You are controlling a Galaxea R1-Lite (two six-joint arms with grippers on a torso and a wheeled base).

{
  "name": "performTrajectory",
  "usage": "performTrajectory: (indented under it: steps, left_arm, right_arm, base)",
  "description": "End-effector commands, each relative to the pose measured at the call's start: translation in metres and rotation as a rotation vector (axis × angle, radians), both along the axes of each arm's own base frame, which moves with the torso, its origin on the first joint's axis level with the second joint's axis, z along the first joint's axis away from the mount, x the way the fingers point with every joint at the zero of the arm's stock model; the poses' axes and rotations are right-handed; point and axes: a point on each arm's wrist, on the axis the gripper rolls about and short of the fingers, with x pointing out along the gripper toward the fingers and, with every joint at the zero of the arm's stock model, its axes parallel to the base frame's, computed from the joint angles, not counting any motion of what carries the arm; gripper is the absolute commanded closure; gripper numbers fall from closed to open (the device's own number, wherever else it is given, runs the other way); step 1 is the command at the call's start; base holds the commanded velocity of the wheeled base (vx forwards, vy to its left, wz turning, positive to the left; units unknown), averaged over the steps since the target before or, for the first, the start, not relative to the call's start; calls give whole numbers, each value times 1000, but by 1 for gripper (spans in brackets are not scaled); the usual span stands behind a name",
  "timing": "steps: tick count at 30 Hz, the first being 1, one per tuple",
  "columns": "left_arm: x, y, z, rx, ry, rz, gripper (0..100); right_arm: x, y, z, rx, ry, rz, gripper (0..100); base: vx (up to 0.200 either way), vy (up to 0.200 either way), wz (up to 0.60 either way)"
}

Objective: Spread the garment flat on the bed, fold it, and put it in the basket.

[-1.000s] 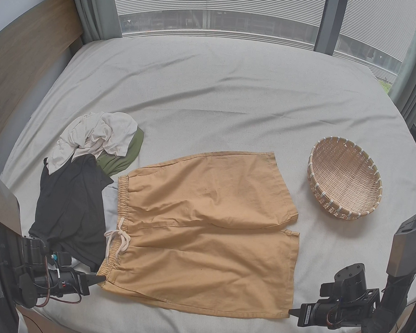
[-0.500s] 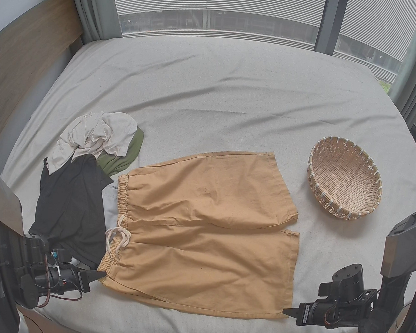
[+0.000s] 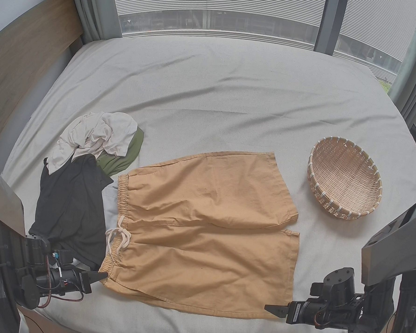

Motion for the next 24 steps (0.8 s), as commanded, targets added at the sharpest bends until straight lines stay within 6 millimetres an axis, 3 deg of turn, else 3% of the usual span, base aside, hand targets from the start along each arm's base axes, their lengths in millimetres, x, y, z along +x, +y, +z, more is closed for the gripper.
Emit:
performTrajectory:
  steps: [1, 9, 17, 24]
  left_arm:
    - [-4, 0, -1, -2, 19, 0, 100]
    - [-4, 0, 0, -2, 16, 0, 100]
    - [-3, -1, 15, -34, -25, 18, 100]
    - [-13, -10, 21, -48, 55, -17, 100]
  right_arm:
    - [-6, -1, -19, -39, 80, 1, 100]
    - [-6, -1, -13, -16, 75, -20, 100]
    - [-18, -1, 23, 6, 49, 7, 100]
    - [-29, -9, 39, -9, 75, 8, 100]
  base:
    - [0, 0, 0]
    - [0, 0, 0]
    - [0, 0, 0]
    - [0, 0, 0]
